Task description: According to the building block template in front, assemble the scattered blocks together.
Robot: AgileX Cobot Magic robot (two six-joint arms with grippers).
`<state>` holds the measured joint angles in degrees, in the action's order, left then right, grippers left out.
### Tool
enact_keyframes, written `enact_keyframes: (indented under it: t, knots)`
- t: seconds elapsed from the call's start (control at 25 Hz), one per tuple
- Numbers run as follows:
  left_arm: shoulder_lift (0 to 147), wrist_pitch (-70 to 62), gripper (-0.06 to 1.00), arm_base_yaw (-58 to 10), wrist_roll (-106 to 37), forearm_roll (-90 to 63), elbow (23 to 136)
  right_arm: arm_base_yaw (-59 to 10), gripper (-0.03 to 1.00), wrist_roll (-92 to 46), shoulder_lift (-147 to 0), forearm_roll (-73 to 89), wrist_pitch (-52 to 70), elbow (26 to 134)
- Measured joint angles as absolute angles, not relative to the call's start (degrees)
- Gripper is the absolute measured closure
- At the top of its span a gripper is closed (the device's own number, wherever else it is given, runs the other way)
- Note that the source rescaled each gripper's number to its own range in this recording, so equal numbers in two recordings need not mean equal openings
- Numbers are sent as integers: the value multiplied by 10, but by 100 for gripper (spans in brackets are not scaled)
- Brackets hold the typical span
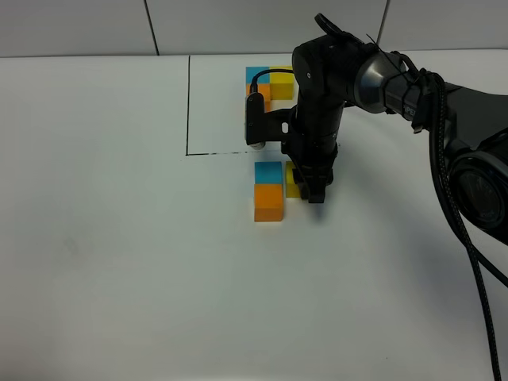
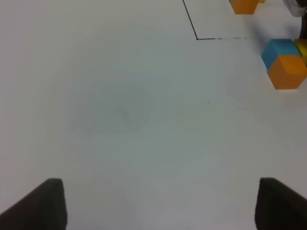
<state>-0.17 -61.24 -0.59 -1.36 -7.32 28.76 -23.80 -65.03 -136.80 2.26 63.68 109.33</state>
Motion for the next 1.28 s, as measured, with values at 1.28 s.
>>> enact_keyframes:
  t: [1.28]
  knots:
    - [-2,-613,26,-6,-14,-73,288,-245,96,-647,-1369,23,637,1095]
